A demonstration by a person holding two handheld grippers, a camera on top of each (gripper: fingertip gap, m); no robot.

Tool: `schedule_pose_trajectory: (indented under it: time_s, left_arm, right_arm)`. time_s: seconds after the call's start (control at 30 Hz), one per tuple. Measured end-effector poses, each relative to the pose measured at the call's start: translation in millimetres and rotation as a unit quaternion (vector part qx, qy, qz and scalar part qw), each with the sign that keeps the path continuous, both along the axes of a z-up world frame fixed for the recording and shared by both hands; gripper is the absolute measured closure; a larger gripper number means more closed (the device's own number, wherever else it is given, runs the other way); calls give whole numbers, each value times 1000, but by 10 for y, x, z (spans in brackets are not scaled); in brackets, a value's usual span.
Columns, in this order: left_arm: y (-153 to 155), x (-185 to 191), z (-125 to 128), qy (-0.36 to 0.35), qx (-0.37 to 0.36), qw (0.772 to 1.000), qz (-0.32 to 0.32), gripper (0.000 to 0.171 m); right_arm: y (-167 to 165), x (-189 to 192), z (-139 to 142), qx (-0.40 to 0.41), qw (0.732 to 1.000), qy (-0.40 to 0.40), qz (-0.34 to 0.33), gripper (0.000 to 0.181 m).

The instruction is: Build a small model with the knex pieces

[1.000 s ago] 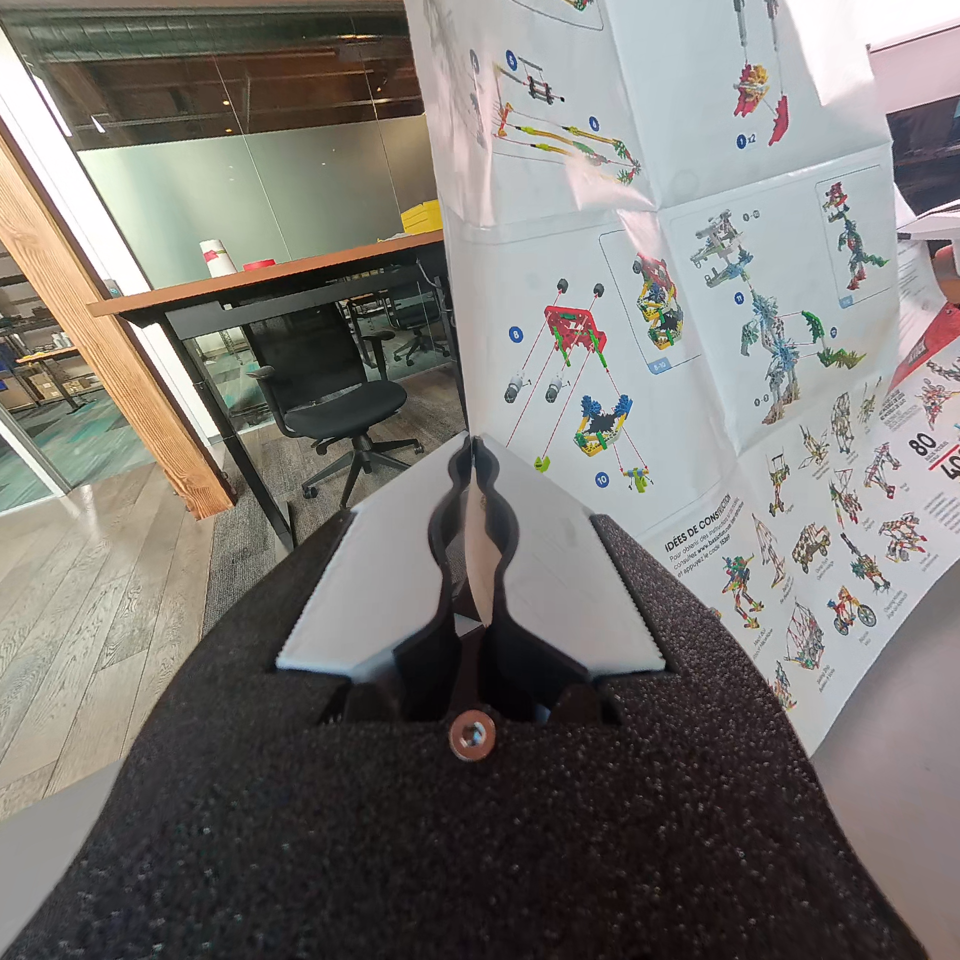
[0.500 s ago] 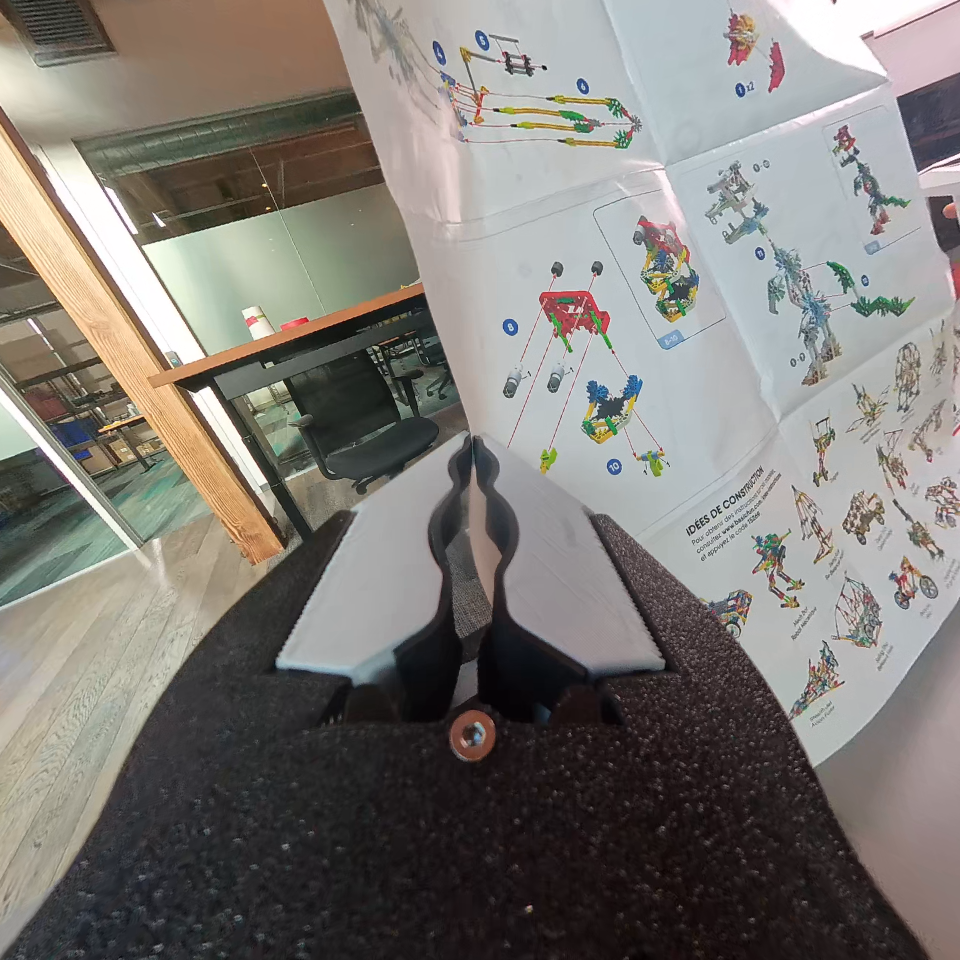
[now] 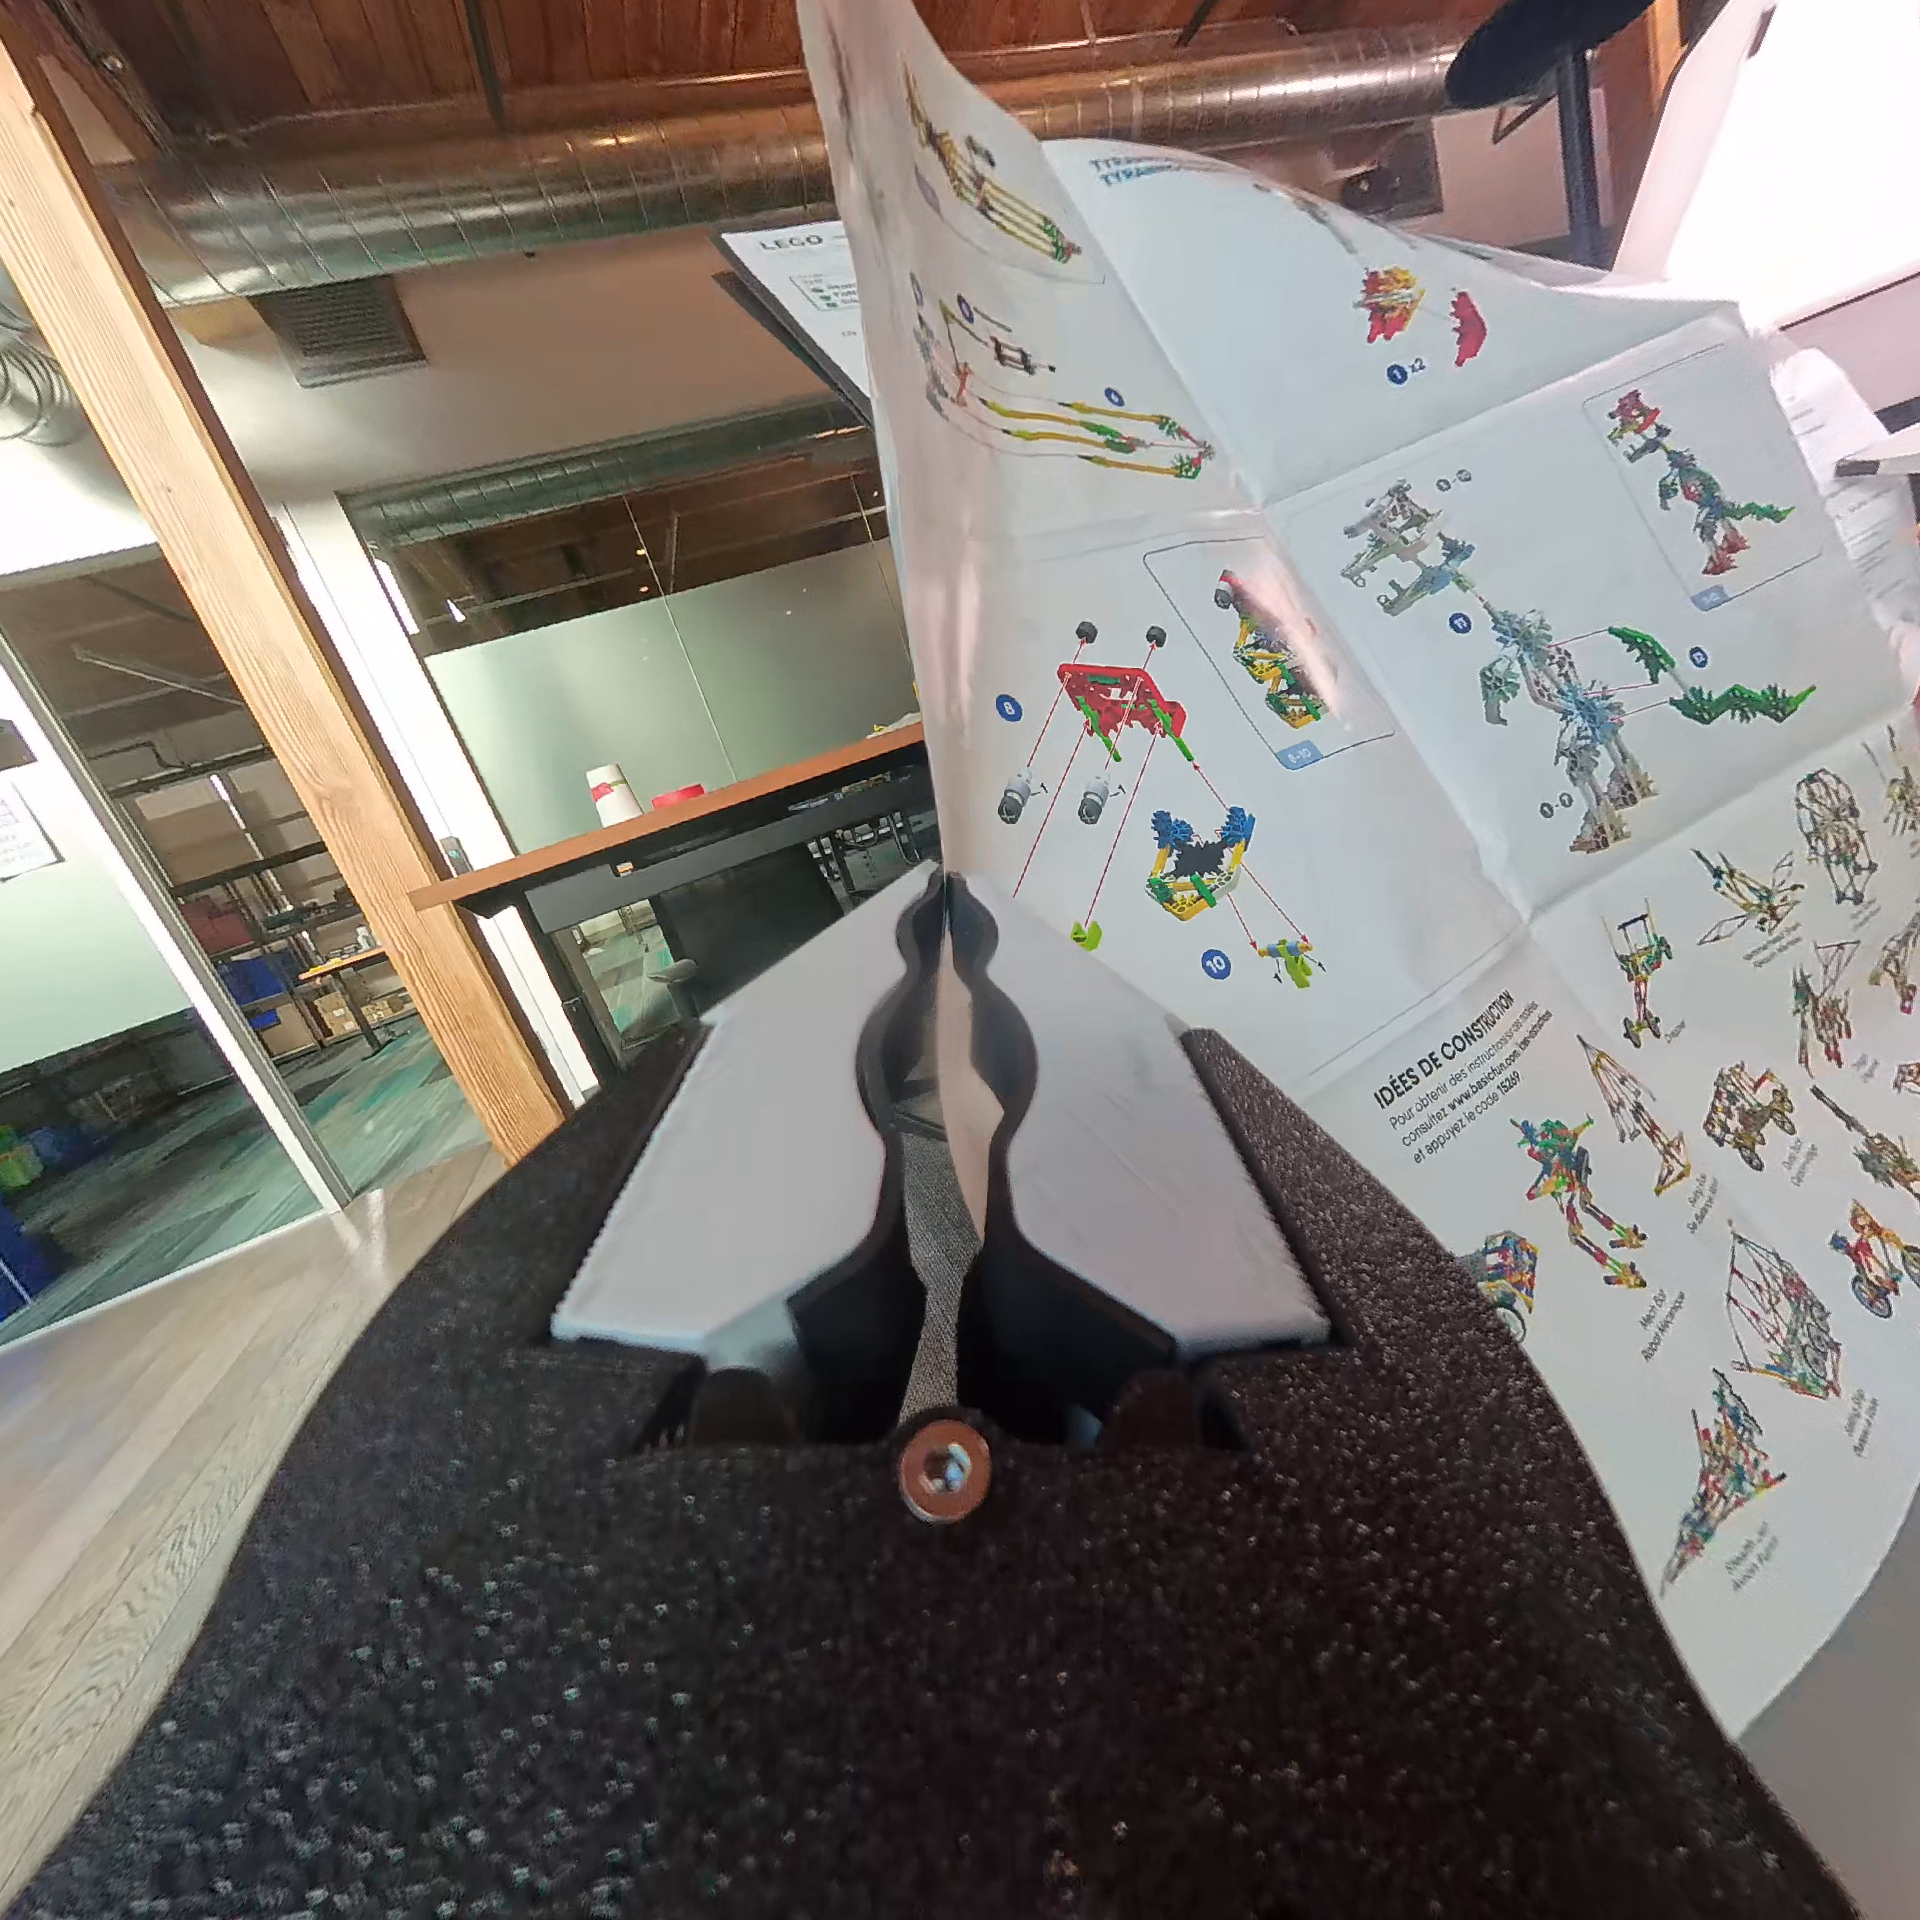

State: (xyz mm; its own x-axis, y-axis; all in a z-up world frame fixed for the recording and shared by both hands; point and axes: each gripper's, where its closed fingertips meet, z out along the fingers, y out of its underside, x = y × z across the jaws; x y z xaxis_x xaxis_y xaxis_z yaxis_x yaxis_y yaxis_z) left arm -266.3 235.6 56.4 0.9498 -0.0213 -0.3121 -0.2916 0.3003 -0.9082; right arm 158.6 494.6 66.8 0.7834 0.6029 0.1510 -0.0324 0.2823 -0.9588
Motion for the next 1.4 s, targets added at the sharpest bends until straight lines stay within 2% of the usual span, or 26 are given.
schedule_pose_trajectory:
  time_s: [0.1, 0.17, 0.3, 0.47, 0.53, 0.63, 0.8, 1.1, 1.23, 1.4]
  left_arm:
    - [-7, 64, -88, 17, -3, 1000, -8, 171]
    - [9, 107, -230, 28, -18, 999, -14, 171]
    - [18, 214, -581, 59, -63, 996, -33, 171]
    - [42, 275, -891, 65, -141, 986, -62, 171]
    - [105, 226, -966, 52, -178, 981, -58, 171]
    - [194, 142, -955, 19, -198, 979, -52, 171]
    - [308, -13, -961, -5, -224, 974, -30, 171]
    - [248, -163, -977, -67, -261, 962, -40, 157]
    - [145, -228, -838, -81, -257, 962, -41, 155]
    - [-52, -299, -562, -87, -240, 966, -37, 153]
  right_arm:
    - [-62, 81, 43, 18, 1000, 21, -1, 181]
    - [-74, 137, -47, 11, 1000, 21, 1, 181]
    - [-129, 298, -426, -17, 1000, -18, -8, 181]
    - [-221, 509, -988, -103, 987, -123, -12, 181]
    - [-293, 546, -1034, -109, 984, -143, -5, 181]
    - [-359, 521, -1069, -149, 978, -148, 9, 181]
    - [-407, 420, -1045, -145, 974, -173, 0, 181]
    - [-481, 368, -1021, -142, 974, -179, 0, 172]
    - [-554, 455, -872, -127, 974, -184, -14, 162]
    - [-747, 551, -669, -115, 975, -189, -22, 159]
